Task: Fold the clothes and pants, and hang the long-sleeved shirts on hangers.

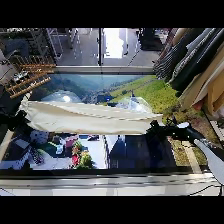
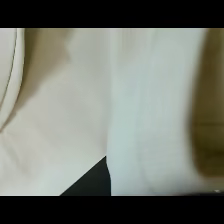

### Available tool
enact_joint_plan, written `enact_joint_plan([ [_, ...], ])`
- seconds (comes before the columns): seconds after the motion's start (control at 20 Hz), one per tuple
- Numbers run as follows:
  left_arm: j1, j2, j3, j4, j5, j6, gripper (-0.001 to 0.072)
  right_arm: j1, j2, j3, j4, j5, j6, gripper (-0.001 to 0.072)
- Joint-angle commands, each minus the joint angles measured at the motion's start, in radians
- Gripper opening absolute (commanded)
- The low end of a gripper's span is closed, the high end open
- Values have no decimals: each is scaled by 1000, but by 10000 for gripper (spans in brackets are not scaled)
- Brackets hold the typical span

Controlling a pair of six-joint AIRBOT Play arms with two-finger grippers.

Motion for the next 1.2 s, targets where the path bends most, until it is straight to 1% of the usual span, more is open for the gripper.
enact_joint_plan([
  [0.0, 3, -14, 11, -139, 29, 3, 10, 46, -3, 35, 24, -107, 80, 19],
  [0.05, 16, -14, 45, -254, 29, 47, 10, 42, -3, 93, 33, -105, 71, 19],
  [0.1, 35, -15, 93, -402, 20, 87, 10, 29, 0, 177, 34, -95, 23, 18],
  [0.15, 64, -15, 154, -614, -6, 180, 10, 11, 3, 274, 40, -59, -76, 18],
  [0.2, 92, -15, 208, -811, -56, 293, 9, -10, 6, 386, 34, 26, -206, 18],
  [0.25, 122, -14, 261, -904, -124, 355, 8, -31, 6, 477, -12, 130, -277, 18],
  [0.3, 149, -14, 297, -844, -182, 328, 7, -47, 6, 534, -98, 240, -254, 18],
  [0.35, 171, -8, 309, -689, -256, 264, 7, -50, 8, 544, -168, 331, -227, 17],
  [0.4, 175, -5, 308, -510, -338, 242, 7, -42, 7, 526, -234, 426, -222, 17],
  [0.5, 153, -5, 294, -128, -504, 243, 7, -8, 8, 444, -348, 520, -224, 17],
  [0.55, 141, -3, 276, 19, -541, 239, 7, 6, 8, 393, -378, 534, -224, 18],
  [0.6, 140, 3, 242, 92, -541, 212, 7, 17, 10, 333, -394, 540, -223, 18],
  [0.7, 140, 25, 167, 190, -543, 220, 7, 21, 39, 214, -423, 527, -225, 18],
  [0.8, 142, 53, 101, 312, -545, 219, 7, 21, 90, 108, -492, 529, -227, 20],
  [0.85, 145, 66, 74, 341, -549, 220, 9, 21, 118, 61, -518, 548, -227, 74],
  [0.9, 152, 73, 52, 336, -565, 220, 27, 20, 144, 25, -538, 565, -229, 271],
  [0.95, 160, 72, 41, 333, -601, 217, 240, 18, 168, 0, -569, 570, -232, 492],
  [1.0, 166, 72, 39, 334, -628, 187, 499, 11, 191, -12, -600, 576, -232, 540],
  [1.05, 175, 77, 40, 333, -640, 142, 608, -11, 208, -13, -613, 579, -230, 540],
  [1.15, 196, 95, 48, 349, -637, 113, 601, -115, 233, -9, -600, 552, -220, 542],
])
